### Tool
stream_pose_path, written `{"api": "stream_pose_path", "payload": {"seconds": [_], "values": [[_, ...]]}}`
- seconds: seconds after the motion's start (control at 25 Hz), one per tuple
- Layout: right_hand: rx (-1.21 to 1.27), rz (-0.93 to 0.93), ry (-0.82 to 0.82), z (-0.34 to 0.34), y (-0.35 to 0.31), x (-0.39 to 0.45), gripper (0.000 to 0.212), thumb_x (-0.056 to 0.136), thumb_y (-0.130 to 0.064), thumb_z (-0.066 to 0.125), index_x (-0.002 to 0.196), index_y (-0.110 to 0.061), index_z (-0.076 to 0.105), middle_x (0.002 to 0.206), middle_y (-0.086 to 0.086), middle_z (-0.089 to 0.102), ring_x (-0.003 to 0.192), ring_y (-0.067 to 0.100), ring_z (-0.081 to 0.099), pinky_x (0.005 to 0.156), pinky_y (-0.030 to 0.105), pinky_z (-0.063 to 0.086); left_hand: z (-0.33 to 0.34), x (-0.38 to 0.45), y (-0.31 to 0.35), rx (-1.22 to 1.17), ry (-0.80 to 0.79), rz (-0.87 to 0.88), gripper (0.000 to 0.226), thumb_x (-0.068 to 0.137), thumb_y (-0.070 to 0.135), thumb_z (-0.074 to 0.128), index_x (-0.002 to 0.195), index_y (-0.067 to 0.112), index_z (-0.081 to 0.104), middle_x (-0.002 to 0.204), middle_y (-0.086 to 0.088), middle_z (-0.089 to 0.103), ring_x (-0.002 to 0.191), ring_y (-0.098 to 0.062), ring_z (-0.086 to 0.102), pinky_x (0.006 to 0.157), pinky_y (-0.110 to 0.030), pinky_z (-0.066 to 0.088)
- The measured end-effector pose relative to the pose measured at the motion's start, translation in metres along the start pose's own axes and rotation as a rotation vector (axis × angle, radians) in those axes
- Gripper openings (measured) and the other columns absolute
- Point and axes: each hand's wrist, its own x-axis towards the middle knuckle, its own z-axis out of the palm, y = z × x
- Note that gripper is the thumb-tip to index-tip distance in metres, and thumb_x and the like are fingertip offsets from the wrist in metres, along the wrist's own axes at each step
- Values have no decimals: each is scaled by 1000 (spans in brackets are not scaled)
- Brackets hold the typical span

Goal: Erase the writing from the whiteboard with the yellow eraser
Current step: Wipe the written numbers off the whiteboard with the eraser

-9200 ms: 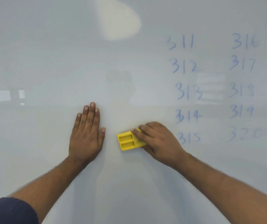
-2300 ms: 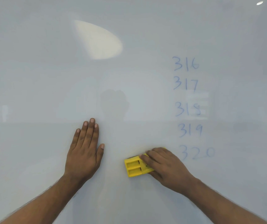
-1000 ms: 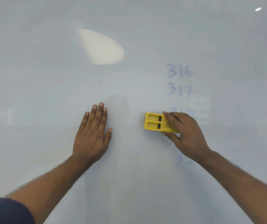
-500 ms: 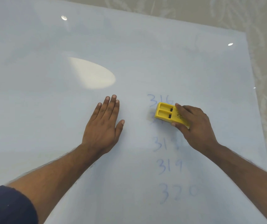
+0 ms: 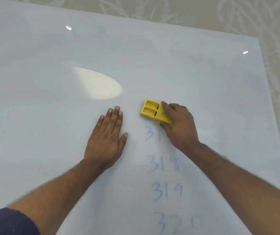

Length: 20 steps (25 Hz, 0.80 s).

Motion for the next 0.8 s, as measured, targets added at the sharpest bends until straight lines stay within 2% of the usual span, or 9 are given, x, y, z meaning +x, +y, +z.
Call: {"api": "stream_pose_path", "payload": {"seconds": [0.08, 0.2, 0.32, 0.44, 0.56, 0.68, 0.8], "values": [[-3, -158, -59, -3, 3, -16, 55, 88, -36, 59, 137, -11, 54, 115, 7, 63, 99, 29, 55, 87, 38, 44, 0, -1, 1, 7, 10, -4, 66, 105, 42, 24, 159, 5, 19, 168, -9, 14, 156, -24, 13, 126, -42, 13], [-60, -312, -140, -20, 26, -30, 57, 91, -44, 50, 139, -12, 52, 118, 6, 62, 100, 29, 56, 87, 37, 44, 0, -3, 3, 18, 6, -20, 66, 105, 42, 23, 159, 5, 18, 169, -8, 14, 156, -23, 12, 126, -42, 12], [-79, -178, -68, -18, 34, -8, 59, 87, -40, 55, 139, -12, 51, 117, 8, 62, 100, 32, 56, 86, 39, 46, 1, -4, 7, 25, 11, -49, 66, 105, 41, 23, 159, 5, 19, 168, -8, 15, 156, -24, 14, 126, -42, 12], [-38, -69, 14, 0, 13, 20, 61, 83, -34, 63, 138, -10, 53, 114, 11, 62, 99, 34, 55, 85, 37, 41, 2, -5, 8, 27, 5, -51, 66, 105, 42, 21, 159, 5, 18, 168, -8, 14, 156, -23, 13, 126, -42, 12], [-15, -212, -32, 9, -1, 9, 60, 85, -34, 61, 138, -8, 52, 115, 11, 62, 97, 34, 56, 86, 41, 46, 2, -8, 7, 19, 5, -46, 66, 105, 42, 21, 159, 6, 17, 169, -8, 14, 156, -23, 12, 126, -43, 14], [-30, -395, -132, -1, 13, -20, 57, 92, -40, 52, 141, -10, 49, 118, 8, 61, 99, 31, 56, 86, 42, 46, 2, -13, 7, 19, -5, -44, 66, 105, 42, 22, 160, 6, 16, 169, -8, 13, 156, -22, 10, 125, -44, 14], [-80, -379, -116, -14, 35, -21, 59, 92, -44, 49, 141, -11, 49, 117, 8, 62, 97, 32, 57, 84, 41, 47, 2, -18, 11, 17, -3, -53, 66, 105, 41, 23, 160, 6, 17, 169, -8, 13, 156, -22, 10, 126, -43, 14]]}}
